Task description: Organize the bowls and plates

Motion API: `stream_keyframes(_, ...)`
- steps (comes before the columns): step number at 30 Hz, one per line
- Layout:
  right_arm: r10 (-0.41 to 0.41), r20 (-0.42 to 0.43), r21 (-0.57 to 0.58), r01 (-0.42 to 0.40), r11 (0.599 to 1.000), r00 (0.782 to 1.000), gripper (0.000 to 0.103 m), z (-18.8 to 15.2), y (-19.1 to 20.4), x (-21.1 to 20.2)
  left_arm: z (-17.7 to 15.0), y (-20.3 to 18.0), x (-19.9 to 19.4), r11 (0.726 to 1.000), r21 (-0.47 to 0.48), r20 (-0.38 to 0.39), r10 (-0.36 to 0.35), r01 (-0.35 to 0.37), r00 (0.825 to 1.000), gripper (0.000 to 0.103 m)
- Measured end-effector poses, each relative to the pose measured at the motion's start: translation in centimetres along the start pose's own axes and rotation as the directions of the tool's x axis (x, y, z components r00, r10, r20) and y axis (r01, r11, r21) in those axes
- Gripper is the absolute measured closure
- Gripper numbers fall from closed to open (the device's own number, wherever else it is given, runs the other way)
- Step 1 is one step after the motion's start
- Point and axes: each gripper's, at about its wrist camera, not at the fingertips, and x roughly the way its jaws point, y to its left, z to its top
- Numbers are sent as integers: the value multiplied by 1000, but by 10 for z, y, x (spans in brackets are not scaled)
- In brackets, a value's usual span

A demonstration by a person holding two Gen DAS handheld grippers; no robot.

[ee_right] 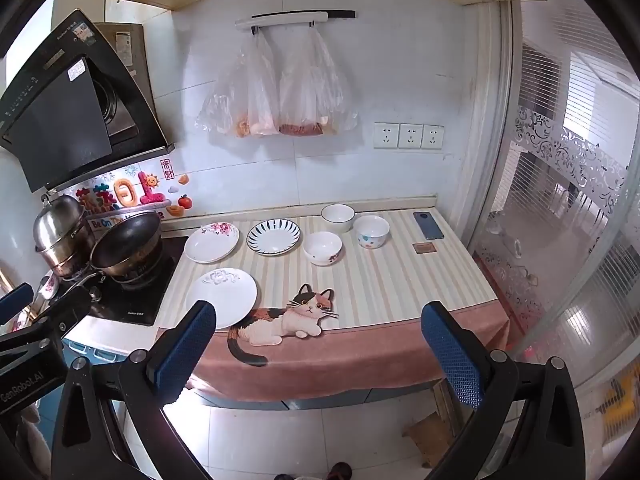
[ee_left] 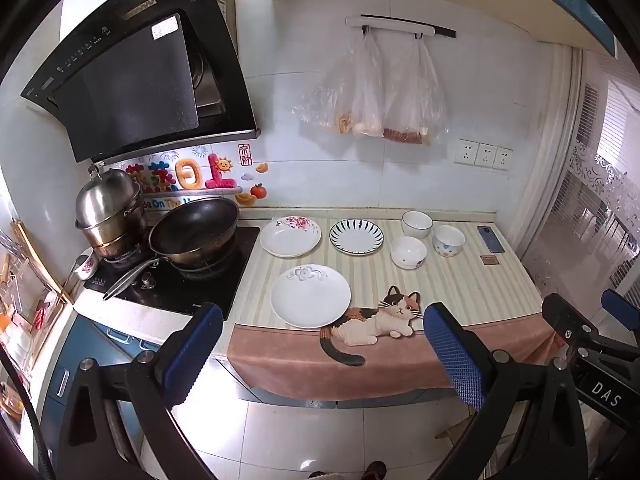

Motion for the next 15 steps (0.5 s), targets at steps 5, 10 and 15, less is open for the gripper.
stream_keyframes(5,1,0,0,-1,1000,1000,0,0,1,0,-3,-2,0,1000,-6,-17,-3,3,1000,0)
stream_keyframes(10,5,-2,4,-5,1000,1000,0,-1,-1,-4,-1,4,1,1000,-11,-16,-9,9,1000,0)
stream_keyframes(15,5,-6,4,-5,1000,1000,0,-1,2,-2,0,1,2,1000,-13,-18,-6,5,1000,0)
